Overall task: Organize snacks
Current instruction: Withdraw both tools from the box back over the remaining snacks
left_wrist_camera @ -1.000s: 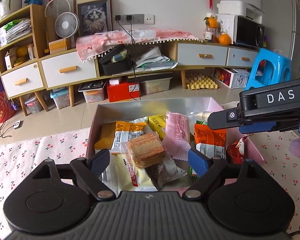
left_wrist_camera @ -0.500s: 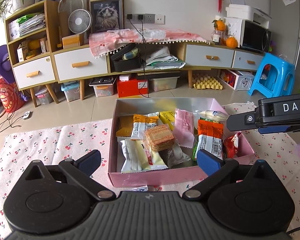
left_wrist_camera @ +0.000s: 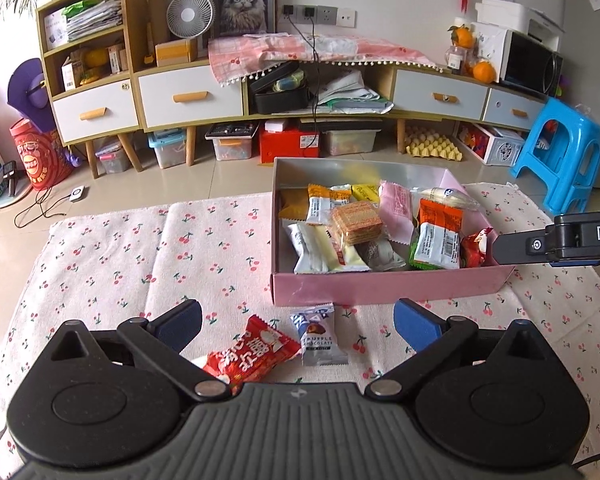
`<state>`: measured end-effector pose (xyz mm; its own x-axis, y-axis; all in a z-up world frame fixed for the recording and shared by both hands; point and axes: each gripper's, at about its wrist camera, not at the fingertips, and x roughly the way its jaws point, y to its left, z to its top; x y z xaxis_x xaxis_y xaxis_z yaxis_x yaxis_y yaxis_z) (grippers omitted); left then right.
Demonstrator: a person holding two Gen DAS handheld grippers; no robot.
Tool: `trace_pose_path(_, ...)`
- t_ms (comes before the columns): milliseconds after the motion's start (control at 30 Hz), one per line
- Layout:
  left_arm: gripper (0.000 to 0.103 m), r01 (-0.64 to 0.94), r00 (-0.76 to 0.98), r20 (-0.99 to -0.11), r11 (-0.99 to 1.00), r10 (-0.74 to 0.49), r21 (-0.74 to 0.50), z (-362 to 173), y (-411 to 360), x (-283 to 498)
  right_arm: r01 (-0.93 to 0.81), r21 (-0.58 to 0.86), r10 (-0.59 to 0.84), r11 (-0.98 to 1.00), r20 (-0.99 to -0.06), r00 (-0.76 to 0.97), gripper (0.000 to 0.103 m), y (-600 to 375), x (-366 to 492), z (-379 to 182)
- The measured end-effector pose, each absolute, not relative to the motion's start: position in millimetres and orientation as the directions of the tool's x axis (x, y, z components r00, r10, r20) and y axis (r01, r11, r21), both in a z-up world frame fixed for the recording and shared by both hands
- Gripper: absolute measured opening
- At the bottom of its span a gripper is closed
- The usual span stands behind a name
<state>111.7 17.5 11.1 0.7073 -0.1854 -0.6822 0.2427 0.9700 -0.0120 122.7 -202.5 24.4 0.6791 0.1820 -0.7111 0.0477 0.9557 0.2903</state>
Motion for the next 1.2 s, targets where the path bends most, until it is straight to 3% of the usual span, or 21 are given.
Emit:
trace_pose_path(467,0.102,0.169,0.682,-0.717,0.985,-0.144,-0.037,-3.6,67.6,96.0,-0.056,0.212,0.195,0.976,-0.720,0.666,0.096,-164.3,96.7,3.8)
trace_pose_path(833,0.102,0.224,0.695,-0.709,0.973,-0.118,0.058,-24.5,98.3,103.2,-0.197,0.129,0.227,0.972,-0.738,0.636,0.097,-120.5,92.7,-19.1)
trace_pose_path(1200,0.102,0.321,0.688,-0.703,0.945,-0.182,0.069,-39.9,91.5,118.1,-0.238,0.094,0.223,0.967,-0.769,0.599,0.097,-99.2,101.9,-36.8)
